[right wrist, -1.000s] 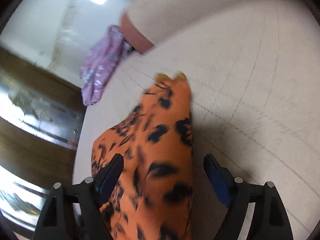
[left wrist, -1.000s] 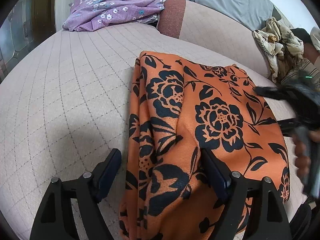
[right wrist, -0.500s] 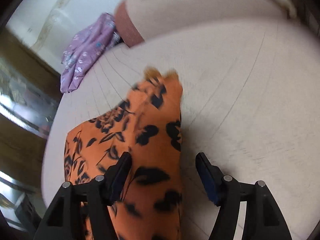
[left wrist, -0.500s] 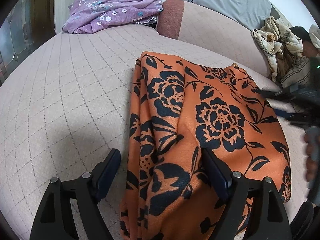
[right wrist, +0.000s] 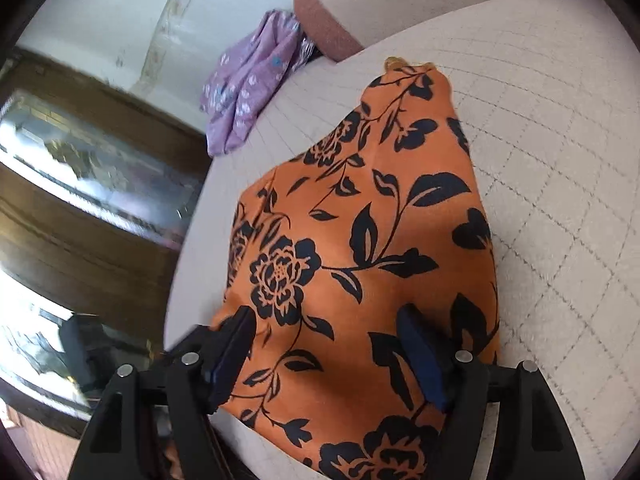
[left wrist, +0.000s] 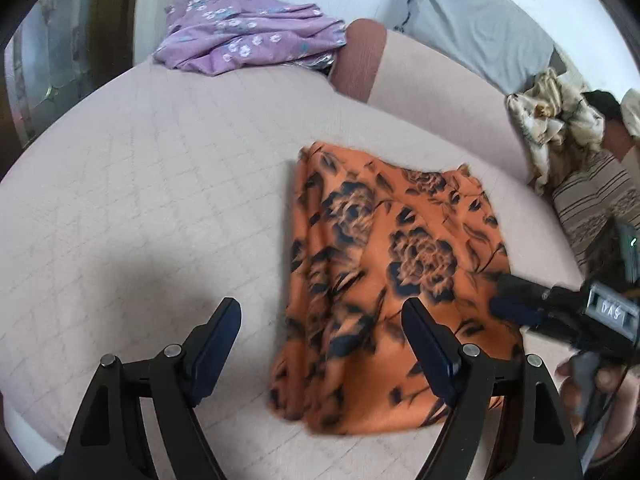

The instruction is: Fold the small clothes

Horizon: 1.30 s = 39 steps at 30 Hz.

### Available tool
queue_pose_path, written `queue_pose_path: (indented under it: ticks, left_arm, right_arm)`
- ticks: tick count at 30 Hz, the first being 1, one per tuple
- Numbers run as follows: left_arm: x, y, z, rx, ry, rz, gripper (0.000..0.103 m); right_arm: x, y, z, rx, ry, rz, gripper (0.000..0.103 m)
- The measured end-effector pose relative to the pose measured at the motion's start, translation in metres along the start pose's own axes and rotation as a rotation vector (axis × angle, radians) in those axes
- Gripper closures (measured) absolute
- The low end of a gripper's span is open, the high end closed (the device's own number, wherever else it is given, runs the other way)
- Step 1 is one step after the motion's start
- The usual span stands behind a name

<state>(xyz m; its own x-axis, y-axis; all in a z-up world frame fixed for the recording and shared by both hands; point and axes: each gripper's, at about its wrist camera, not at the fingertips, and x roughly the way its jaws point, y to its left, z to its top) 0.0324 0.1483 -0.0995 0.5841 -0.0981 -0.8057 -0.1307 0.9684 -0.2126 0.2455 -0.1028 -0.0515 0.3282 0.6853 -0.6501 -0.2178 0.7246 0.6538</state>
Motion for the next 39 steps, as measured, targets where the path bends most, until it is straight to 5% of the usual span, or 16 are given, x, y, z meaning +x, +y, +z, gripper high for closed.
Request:
queue_pose_path:
  ticks: [2, 6, 9, 12, 15, 21, 26, 30, 35, 39]
  left_arm:
    - [0.034, 0.007, -0.015, 0.014, 0.138, 0.034, 0.02]
    - [0.013, 0.001, 0.004, 0.02, 0.088, 0.004, 0.034]
    - [0.004, -0.004, 0.039, 0.031, 0.01, 0.001, 0.034]
    - [0.034, -0.007, 0.072, 0.03, 0.06, -0.044, 0.034]
    - [0.096, -0.004, 0.094, 0.037, 0.212, -0.063, 0.069]
    - [0.105, 0.002, 0.118, 0.038, 0.206, -0.04, 0.053]
    - [0.056, -0.008, 0.096, 0.128, 0.111, 0.071, 0.046]
    - [0.008, -0.022, 0.078, 0.197, 0.011, 0.144, 0.028]
    - [-0.026, -0.028, 0.061, 0.23, -0.023, 0.2, 0.027]
    - [-0.04, -0.031, 0.053, 0.215, -0.039, 0.203, 0.027]
  right_arm:
    - [0.004, -0.001, -0.001, -0.011, -0.009, 0.016, 0.024]
    - [0.001, -0.004, -0.009, -0.025, -0.028, 0.031, 0.024]
    - [0.004, -0.004, -0.008, -0.048, -0.023, 0.028, 0.024]
    - [0.003, -0.003, -0.009, -0.053, -0.015, 0.027, 0.022]
    - [0.004, -0.002, -0.009, -0.054, -0.014, 0.03, 0.022]
    - [0.004, -0.002, -0.009, -0.053, -0.01, 0.044, 0.022]
    - [0.0, -0.002, -0.009, -0.022, -0.01, 0.051, 0.022]
    - [-0.021, 0.014, -0.012, -0.037, -0.059, 0.034, 0.021]
    - [-0.009, 0.005, -0.02, -0.021, -0.022, -0.025, 0.013]
    - [-0.033, 0.026, -0.018, -0.05, -0.088, -0.023, 0.013]
